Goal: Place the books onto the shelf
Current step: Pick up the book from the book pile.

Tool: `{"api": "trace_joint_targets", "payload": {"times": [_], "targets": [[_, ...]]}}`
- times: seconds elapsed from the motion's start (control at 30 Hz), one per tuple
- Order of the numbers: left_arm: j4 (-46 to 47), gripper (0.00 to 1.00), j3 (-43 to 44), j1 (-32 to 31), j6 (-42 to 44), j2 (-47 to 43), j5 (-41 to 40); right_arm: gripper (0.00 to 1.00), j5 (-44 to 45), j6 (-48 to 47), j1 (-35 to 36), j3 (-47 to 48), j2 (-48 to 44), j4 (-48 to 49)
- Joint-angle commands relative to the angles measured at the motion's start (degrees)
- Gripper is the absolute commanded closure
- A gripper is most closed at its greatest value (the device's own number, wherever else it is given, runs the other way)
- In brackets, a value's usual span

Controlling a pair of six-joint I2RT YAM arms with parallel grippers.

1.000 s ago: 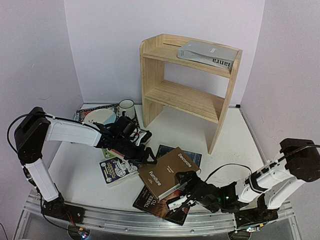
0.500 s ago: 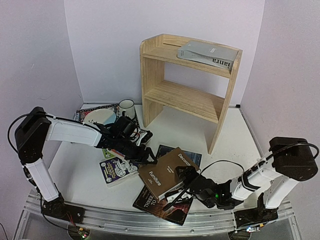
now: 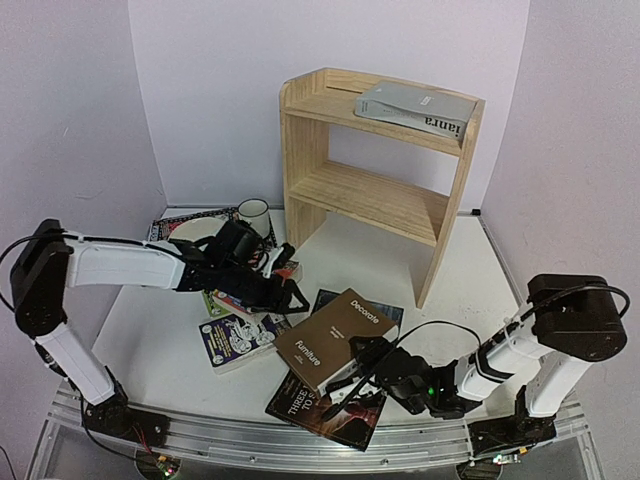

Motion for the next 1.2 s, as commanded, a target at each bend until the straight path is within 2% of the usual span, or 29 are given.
{"api": "trace_joint_targets", "payload": {"times": [0.0, 0.13, 0.33, 0.57, 0.73, 0.97, 1.17], "targets": [[1.6, 0.30, -0.3, 0.6, 0.2, -11.6, -8.7, 0.49, 0.9, -0.6, -0.1, -0.1, -2.4, 4.9], [1.0, 0.29, -1.3, 0.6, 0.5, -17.7, -12.6, 0.55, 0.5, -0.5, -0.1, -0.4, -5.3, 4.9], [-0.9, 0.29, -1.6, 0.6, 1.6, -25.6, -18.6, 0.56, -1.7, 0.6, 0.2, -0.5, -12.3, 2.2], [-4.6, 0.26, 0.0, 0.6, 6.3, -35.0, -25.6, 0.58, -5.7, 6.3, 0.4, 2.8, -24.2, -13.2], [-7.1, 0.22, 0.4, 0.6, 11.4, -41.1, -29.2, 0.60, -10.5, 14.3, 0.4, 8.6, -31.3, -30.3], [-7.6, 0.17, 0.2, 0.6, 15.3, -46.7, -33.5, 0.59, -11.4, 22.9, 0.5, 15.4, -34.5, -40.5], [-8.0, 0.17, -0.1, 0.6, 15.9, -50.6, -40.0, 0.60, -14.6, 24.1, 0.4, 22.2, -36.5, -44.0]]}}
